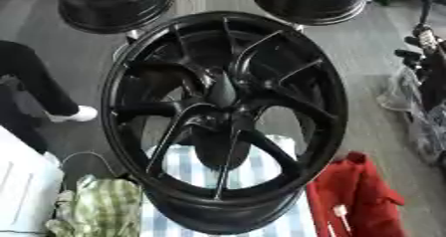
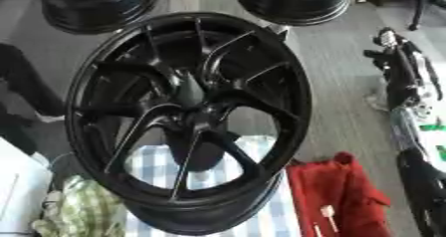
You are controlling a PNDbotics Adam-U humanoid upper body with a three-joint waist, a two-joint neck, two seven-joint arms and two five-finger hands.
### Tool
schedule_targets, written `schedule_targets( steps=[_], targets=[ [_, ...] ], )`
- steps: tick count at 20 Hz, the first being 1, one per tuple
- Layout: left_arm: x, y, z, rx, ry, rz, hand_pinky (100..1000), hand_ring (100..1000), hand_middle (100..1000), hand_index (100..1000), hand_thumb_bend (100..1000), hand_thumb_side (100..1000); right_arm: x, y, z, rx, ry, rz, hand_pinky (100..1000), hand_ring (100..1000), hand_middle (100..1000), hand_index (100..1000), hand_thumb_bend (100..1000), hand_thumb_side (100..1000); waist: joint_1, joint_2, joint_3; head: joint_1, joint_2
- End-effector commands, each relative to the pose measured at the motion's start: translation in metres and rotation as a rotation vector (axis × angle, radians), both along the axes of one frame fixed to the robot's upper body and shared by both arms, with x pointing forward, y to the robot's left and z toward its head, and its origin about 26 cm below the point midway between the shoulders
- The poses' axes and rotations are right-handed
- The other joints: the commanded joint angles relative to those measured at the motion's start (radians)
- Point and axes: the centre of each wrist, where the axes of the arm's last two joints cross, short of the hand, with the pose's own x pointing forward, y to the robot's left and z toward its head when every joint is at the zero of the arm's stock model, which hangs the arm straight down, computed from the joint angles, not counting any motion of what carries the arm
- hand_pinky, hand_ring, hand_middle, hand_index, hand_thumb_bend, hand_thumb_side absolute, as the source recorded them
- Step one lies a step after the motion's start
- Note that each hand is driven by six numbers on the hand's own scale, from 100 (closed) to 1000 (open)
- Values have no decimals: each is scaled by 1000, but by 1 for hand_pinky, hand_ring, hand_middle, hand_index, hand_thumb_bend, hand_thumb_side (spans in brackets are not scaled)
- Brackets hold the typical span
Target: Pull the pin out of the wheel hub.
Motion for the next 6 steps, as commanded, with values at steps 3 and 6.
schedule_targets(
  steps=[3,6],
  targets=[
    [-5,-10,-6,-211,-87,70,743,705,657,738,286,738,1,-4,18,-13,-56,-7,937,713,754,783,100,540,-2,-10,0,2,-2],
    [-6,-15,-14,-275,-113,92,742,704,657,738,296,744,1,-3,18,-9,-61,-8,937,713,754,783,100,539,-2,-9,-1,5,-2]
  ],
)
